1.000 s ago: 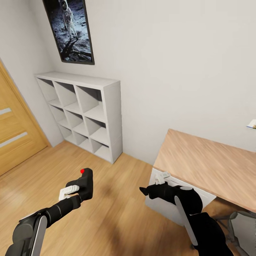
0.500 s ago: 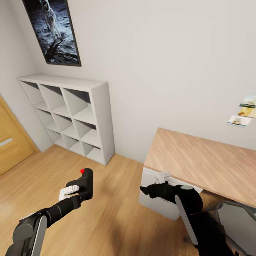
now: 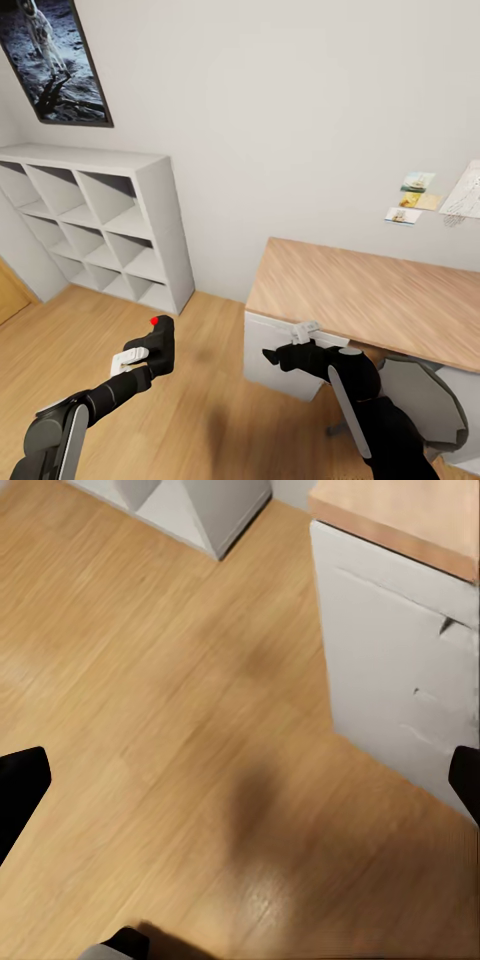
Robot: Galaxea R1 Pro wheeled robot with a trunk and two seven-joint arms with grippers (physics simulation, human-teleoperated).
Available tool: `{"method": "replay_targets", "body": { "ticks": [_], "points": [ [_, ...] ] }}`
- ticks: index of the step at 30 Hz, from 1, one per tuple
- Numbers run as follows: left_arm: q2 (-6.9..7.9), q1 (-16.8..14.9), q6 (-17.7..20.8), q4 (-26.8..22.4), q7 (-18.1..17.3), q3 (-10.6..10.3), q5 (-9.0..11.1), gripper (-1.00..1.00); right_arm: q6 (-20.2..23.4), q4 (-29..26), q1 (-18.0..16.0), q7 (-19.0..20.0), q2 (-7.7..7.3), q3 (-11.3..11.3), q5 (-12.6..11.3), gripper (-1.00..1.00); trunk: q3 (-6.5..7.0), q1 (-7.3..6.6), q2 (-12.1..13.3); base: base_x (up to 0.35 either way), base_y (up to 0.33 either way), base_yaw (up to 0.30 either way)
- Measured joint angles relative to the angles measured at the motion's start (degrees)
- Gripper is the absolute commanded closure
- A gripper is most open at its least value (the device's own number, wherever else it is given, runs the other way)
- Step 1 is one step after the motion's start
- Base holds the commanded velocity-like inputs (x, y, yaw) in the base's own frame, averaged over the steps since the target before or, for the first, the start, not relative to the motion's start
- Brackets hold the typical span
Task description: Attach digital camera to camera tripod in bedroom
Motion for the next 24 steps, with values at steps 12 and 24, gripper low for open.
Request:
{"method": "replay_targets", "body": {
  "ticks": [12, 24],
  "points": [
    [0.0, 0.0, 0.05, 0.0, -0.04, 0.04, 0.03, 1.0, 0.06, -0.01, -0.03, 0.0, -0.02, -0.05, 0.0, -1.0, 0.0, 0.0, 0.0, 0.0, 0.0, -0.266],
    [-0.07, -0.09, 0.27, -0.26, -0.1, -0.07, 0.25, 1.0, 0.2, -0.01, -0.1, 0.0, -0.03, -0.11, 0.0, -1.0, 0.0, 0.0, 0.0, 0.0, 0.0, -0.267]
  ]
}}
